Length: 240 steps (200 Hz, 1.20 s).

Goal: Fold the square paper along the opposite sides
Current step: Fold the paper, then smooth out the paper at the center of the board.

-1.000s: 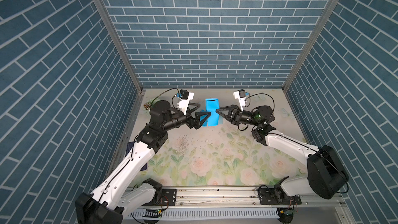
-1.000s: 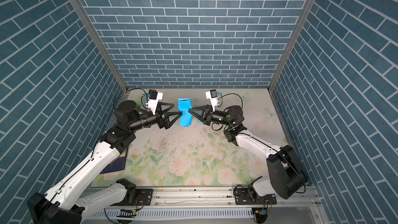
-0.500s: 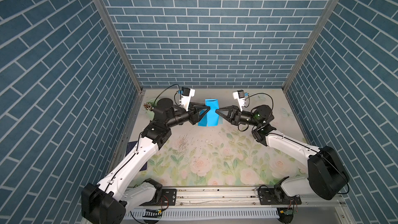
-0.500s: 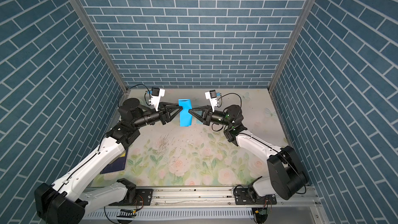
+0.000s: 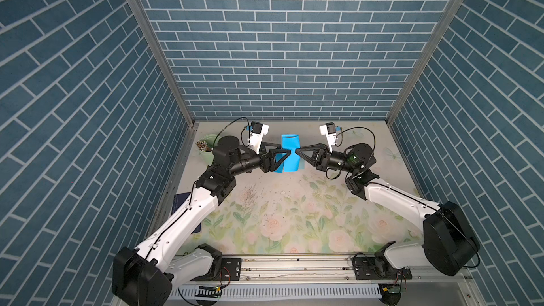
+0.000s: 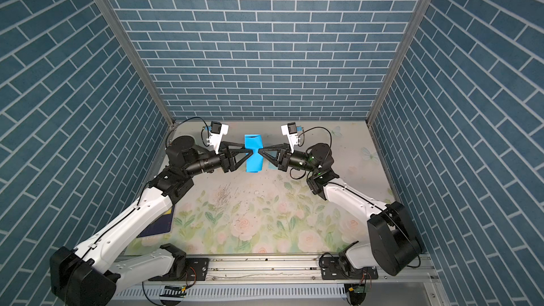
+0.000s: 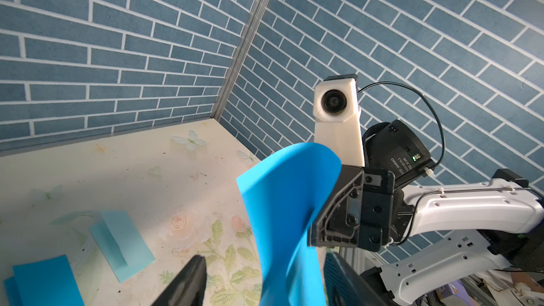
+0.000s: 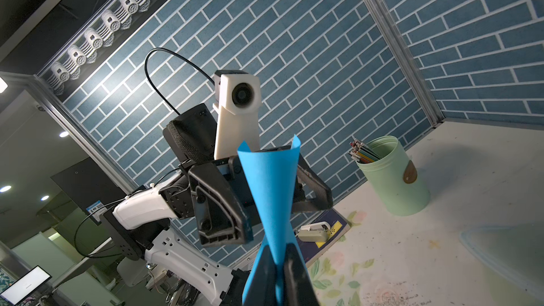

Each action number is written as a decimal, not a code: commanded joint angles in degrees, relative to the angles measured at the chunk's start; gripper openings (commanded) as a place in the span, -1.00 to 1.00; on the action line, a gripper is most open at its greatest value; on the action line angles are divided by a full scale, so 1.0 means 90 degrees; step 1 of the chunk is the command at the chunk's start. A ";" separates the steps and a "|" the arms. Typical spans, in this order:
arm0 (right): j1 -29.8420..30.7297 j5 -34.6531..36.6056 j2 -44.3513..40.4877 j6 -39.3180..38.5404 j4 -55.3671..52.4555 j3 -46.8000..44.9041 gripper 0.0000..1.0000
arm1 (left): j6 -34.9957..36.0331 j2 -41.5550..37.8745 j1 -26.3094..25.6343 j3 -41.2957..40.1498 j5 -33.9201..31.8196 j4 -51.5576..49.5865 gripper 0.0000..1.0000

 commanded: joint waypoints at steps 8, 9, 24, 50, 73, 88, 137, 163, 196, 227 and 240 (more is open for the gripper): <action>0.0019 0.0067 -0.0157 -0.0205 0.0014 0.0200 -0.75 | -0.0330 -0.0002 -0.0042 -0.0247 0.0446 0.0737 -0.08; 0.0019 0.0067 -0.0156 -0.0205 0.0012 0.0199 -0.75 | -0.0332 -0.0001 -0.0038 -0.0252 0.0451 0.0738 -0.11; 0.0018 0.0095 -0.0173 -0.0251 -0.0046 0.0198 -0.75 | -0.0336 -0.0009 -0.0055 -0.0257 0.0423 0.0694 -0.47; 0.0014 0.0162 -0.0213 -0.0341 -0.0155 0.0188 -0.75 | -0.0323 -0.0029 -0.0073 -0.0219 0.0364 0.0589 -0.76; 0.0009 0.0172 -0.0208 -0.0346 -0.0155 0.0172 -0.75 | -0.0333 -0.0007 -0.0081 -0.0175 0.0329 0.0537 -1.00; 0.0019 0.0184 -0.0220 -0.0332 -0.0146 0.0143 -0.74 | -0.0325 0.0019 -0.0092 -0.0141 0.0293 0.0467 -1.00; 0.0001 0.0127 -0.0297 -0.0514 -0.0441 0.0104 -0.31 | -0.0134 0.0126 -0.0094 0.0016 0.0378 0.0068 -1.00; -0.0249 0.0300 -0.0789 -0.1669 -0.2186 0.0113 0.06 | 0.0659 0.0332 -0.0092 0.0247 0.0562 -0.1190 -1.00; -0.0172 0.1871 -0.1917 -0.3586 -0.4330 -0.0586 -0.09 | 0.1519 0.1159 -0.0101 0.0035 0.0736 -0.2648 -1.00; 0.0505 0.3480 -0.2771 -0.3848 -0.3728 -0.2175 -0.42 | 0.1653 0.2161 -0.0167 -0.0331 0.0738 -0.2886 -1.00; 0.0916 0.4190 -0.3013 -0.4074 -0.3002 -0.2890 -0.59 | 0.1824 0.2518 -0.0237 -0.0282 0.0519 -0.3082 -1.00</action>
